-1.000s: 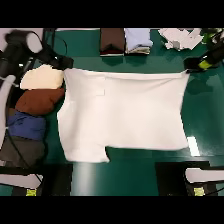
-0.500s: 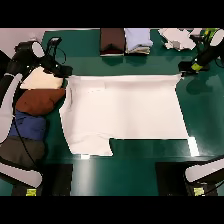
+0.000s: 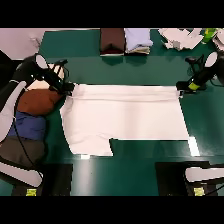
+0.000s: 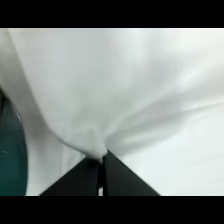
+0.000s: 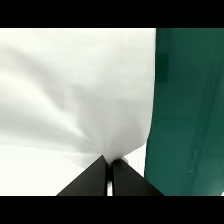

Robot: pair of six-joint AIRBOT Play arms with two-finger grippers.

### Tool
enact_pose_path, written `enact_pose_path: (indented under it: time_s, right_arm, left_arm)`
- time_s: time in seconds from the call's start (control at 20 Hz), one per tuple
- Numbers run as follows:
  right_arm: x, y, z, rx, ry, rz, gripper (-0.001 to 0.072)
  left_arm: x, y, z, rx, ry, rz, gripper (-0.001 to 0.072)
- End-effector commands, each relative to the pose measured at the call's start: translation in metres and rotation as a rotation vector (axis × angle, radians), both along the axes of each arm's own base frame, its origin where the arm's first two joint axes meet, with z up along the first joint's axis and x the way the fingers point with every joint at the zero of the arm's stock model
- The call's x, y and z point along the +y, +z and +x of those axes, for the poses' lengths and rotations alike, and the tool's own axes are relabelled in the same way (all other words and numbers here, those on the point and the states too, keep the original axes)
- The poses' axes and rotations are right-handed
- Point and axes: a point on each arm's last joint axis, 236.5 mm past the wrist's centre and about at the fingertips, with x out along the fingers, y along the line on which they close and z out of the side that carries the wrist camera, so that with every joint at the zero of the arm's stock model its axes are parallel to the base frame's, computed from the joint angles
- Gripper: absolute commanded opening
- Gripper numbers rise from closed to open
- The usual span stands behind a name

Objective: Fold the shirts.

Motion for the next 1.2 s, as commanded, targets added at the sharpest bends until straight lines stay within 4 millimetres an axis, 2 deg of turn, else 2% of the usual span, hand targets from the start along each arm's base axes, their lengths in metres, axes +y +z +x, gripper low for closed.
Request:
enact_pose_path:
  time_s: [0.0, 0.05, 0.1, 0.15, 0.25, 0.3, 0.35, 0.45, 0.55, 0.6, 0.65, 0.75, 0.85, 1.0, 1.15]
  right_arm:
    - [0.01, -0.018, -0.008, 0.005, -0.026, 0.037, 0.002]
    - [0.013, -0.019, -0.007, -0.001, -0.034, 0.056, 0.0073]
    - [0.016, -0.018, -0.005, -0.008, -0.045, 0.078, 0.0165]
    - [0.021, -0.017, -0.004, -0.013, -0.048, 0.101, 0.0249]
    - [0.021, -0.009, -0.005, -0.015, -0.034, 0.099, 0.0303]
    - [0.019, 0.001, -0.007, -0.027, -0.016, 0.084, 0.0337]
    - [0.013, 0.012, -0.011, -0.04, -0.007, 0.055, 0.0337]
    - [-0.004, 0.031, -0.03, -0.051, -0.019, 0.001, 0.0337]
    - [-0.02, 0.032, -0.065, -0.021, -0.07, -0.009, 0.0362]
    - [-0.027, 0.025, -0.085, 0.008, -0.107, -0.003, 0.0456]
    - [-0.034, 0.016, -0.108, 0.044, -0.15, 0.008, 0.0515]
    - [-0.043, -0.007, -0.148, 0.111, -0.231, 0.028, 0.0515]
    - [-0.044, -0.03, -0.183, 0.186, -0.274, 0.057, 0.0514]
    - [-0.036, -0.054, -0.205, 0.239, -0.29, 0.085, 0.0514]
    - [-0.016, -0.063, -0.2, 0.214, -0.296, 0.162, 0.0514]
  left_arm:
    - [-0.009, -0.021, -0.018, 0.064, 0.035, -0.048, 0.0031]
    - [-0.009, -0.021, -0.02, 0.074, 0.043, -0.047, 0.0034]
    - [-0.009, -0.019, -0.019, 0.075, 0.059, -0.049, 0.0247]
    - [-0.009, -0.016, -0.018, 0.073, 0.08, -0.051, 0.0409]
    - [-0.008, 0.003, -0.014, 0.021, 0.079, -0.048, 0.0407]
    - [-0.003, 0.018, -0.013, -0.02, 0.075, -0.03, 0.0407]
    - [0.008, 0.035, -0.015, -0.055, 0.083, 0.011, 0.0407]
    - [0.022, 0.061, -0.035, -0.092, 0.083, 0.063, 0.0407]
    - [0.025, 0.072, -0.069, -0.104, 0.084, 0.065, 0.0406]
    - [0.025, 0.07, -0.086, -0.094, 0.098, 0.056, 0.0406]
    - [0.026, 0.066, -0.104, -0.085, 0.117, 0.05, 0.0406]
    - [0.025, 0.054, -0.131, -0.072, 0.129, 0.035, 0.0406]
    - [0.021, 0.042, -0.149, -0.054, 0.144, 0.014, 0.0406]
    - [0.021, 0.029, -0.16, -0.016, 0.146, 0.012, 0.0406]
    - [0.021, 0.03, -0.155, -0.037, 0.151, 0.011, 0.0406]
